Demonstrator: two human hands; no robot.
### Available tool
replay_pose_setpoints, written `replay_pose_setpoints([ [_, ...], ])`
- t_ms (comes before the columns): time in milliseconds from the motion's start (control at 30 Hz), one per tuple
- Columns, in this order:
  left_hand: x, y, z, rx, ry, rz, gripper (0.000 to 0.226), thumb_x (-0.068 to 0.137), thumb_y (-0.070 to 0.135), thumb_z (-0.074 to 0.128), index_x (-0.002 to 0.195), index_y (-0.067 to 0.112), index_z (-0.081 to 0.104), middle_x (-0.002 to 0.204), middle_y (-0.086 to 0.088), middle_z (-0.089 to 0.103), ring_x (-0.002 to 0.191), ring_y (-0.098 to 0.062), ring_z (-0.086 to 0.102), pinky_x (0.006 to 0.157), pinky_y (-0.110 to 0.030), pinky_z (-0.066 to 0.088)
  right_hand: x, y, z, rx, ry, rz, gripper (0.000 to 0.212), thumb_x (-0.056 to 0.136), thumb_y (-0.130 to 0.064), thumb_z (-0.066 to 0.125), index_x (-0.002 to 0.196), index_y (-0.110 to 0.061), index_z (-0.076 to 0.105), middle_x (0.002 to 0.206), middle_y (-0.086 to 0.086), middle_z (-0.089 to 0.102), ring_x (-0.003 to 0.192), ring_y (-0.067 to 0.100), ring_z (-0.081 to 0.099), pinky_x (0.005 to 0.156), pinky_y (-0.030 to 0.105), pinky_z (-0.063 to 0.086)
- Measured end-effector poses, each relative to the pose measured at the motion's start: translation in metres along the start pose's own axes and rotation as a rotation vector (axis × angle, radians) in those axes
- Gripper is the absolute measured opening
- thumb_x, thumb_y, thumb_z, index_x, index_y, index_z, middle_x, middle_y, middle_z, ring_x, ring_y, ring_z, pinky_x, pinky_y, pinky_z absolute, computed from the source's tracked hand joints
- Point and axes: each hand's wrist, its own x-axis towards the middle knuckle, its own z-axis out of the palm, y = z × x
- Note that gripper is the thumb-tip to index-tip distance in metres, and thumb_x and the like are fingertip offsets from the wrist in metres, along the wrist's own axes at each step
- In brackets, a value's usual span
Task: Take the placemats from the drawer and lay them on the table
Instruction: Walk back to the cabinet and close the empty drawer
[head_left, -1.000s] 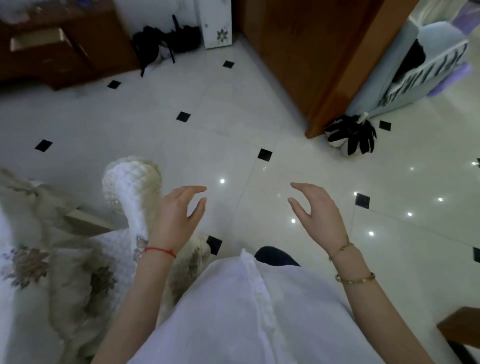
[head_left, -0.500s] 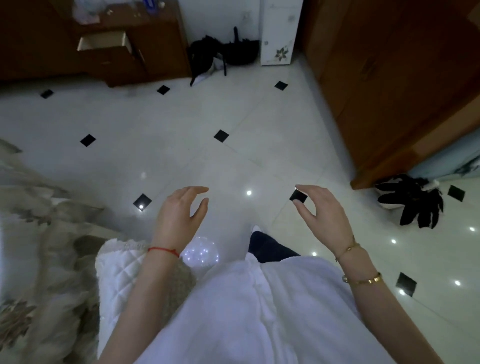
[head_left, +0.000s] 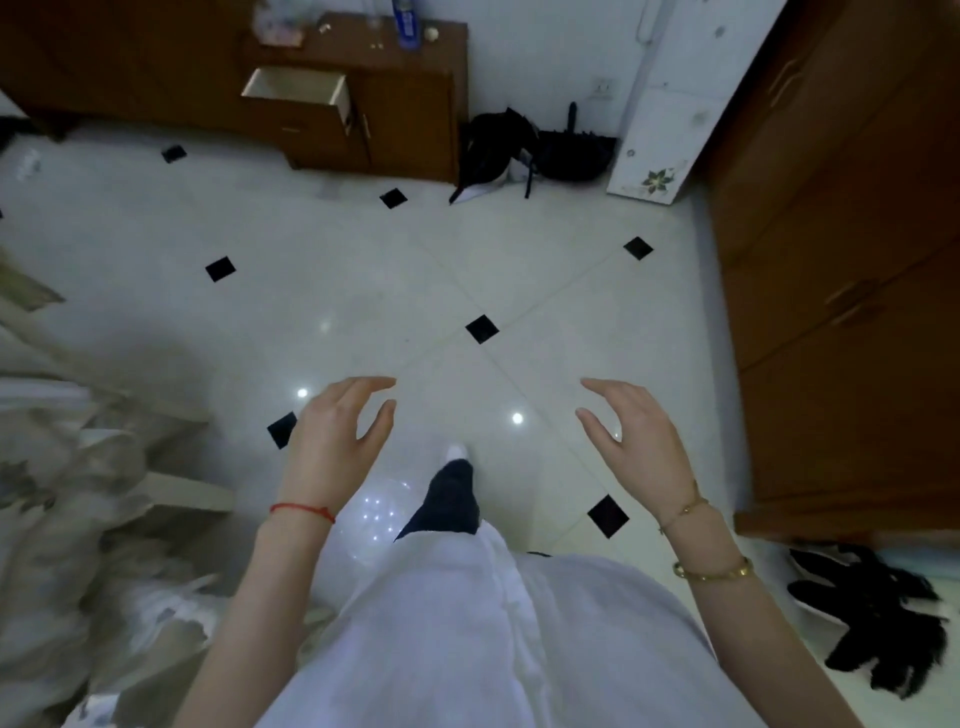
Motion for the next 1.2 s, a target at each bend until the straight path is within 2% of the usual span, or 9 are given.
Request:
replay_pose_setpoints([
  [100,0.053,-0.012,0.014,-0.009,0.016,-0.011,0.022,0.091,0.017,0.063,0.111,0.014,0.067,0.109,-0.003,0.069,0.101,-0.024,0.063,0.09,-0.033,0.048,0.061,0.009,0.008,0.009,-0.023,-0.024,0.036,0.095,-0.025,0.059,0.128,-0.01,0.059,0.124,0.005,0.063,0.118,0.02,0.054,0.1,0.014,0.031],
  [200,0.116,-0.022,0.023,-0.006,0.046,-0.04,0.022,0.091,0.02,0.063,0.112,0.018,0.066,0.109,0.001,0.069,0.1,-0.019,0.062,0.089,-0.021,0.042,0.131,0.015,0.014,0.013,-0.03,-0.036,0.036,0.094,-0.024,0.06,0.127,-0.01,0.06,0.123,0.004,0.064,0.117,0.02,0.055,0.099,0.014,0.032],
  [433,0.295,-0.047,0.017,0.003,0.081,-0.03,0.022,0.092,0.023,0.061,0.113,0.02,0.065,0.11,0.002,0.068,0.103,-0.02,0.063,0.089,-0.032,0.048,0.314,0.002,0.01,0.016,0.003,-0.079,0.035,0.094,-0.023,0.062,0.126,-0.009,0.06,0.122,0.004,0.064,0.115,0.02,0.056,0.098,0.011,0.03],
  [567,0.389,-0.06,0.009,0.017,0.088,-0.031,0.022,0.092,0.025,0.06,0.114,0.022,0.065,0.111,0.003,0.068,0.105,-0.021,0.062,0.09,-0.034,0.049,0.407,-0.007,0.006,0.028,0.018,-0.083,0.036,0.095,-0.025,0.06,0.127,-0.011,0.059,0.123,0.003,0.063,0.117,0.018,0.055,0.099,0.014,0.033],
  [900,0.568,-0.102,0.022,0.019,0.108,-0.078,0.021,0.092,0.022,0.061,0.112,0.02,0.066,0.109,0.002,0.069,0.102,-0.02,0.063,0.089,-0.03,0.048,0.604,-0.002,0.021,0.034,-0.049,-0.08,0.036,0.095,-0.025,0.059,0.128,-0.011,0.058,0.125,0.003,0.063,0.119,0.019,0.054,0.1,0.02,0.037],
  [1033,0.641,-0.119,0.027,0.015,0.13,-0.133,0.022,0.092,0.022,0.061,0.114,0.02,0.066,0.11,0.003,0.068,0.102,-0.018,0.062,0.088,-0.026,0.046,0.699,-0.006,0.028,0.016,-0.079,-0.127,0.035,0.095,-0.025,0.059,0.128,-0.012,0.059,0.124,0.002,0.063,0.118,0.018,0.053,0.097,0.012,0.03],
  [1200,0.736,-0.14,0.018,0.026,0.206,-0.195,0.023,0.091,0.02,0.062,0.114,0.017,0.067,0.111,0.0,0.069,0.103,-0.018,0.063,0.089,-0.024,0.045,0.826,-0.032,0.031,0.002,-0.124,-0.221,0.036,0.094,-0.024,0.062,0.126,-0.009,0.06,0.12,0.006,0.064,0.114,0.021,0.056,0.096,0.009,0.027],
])
